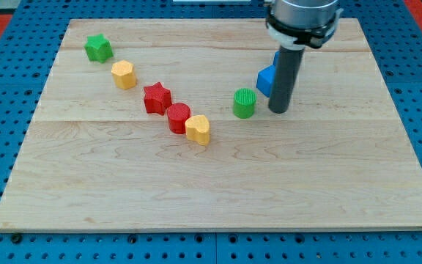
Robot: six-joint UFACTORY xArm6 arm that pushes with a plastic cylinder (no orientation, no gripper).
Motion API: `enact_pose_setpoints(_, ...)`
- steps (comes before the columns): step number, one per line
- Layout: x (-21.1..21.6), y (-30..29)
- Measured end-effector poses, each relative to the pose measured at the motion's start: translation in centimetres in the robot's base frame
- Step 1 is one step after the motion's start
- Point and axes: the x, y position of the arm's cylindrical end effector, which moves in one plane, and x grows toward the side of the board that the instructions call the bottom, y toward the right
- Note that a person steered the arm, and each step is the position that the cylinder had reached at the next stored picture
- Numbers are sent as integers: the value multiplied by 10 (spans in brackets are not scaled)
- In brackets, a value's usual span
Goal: Point at blue cube
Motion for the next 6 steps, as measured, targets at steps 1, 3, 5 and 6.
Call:
enact_pose_setpoints(1,-2,-43)
enact_pose_setpoints(3,-20,-29)
enact_pose_setpoints(5,-44,44)
enact_pose_setpoints(6,-78,55)
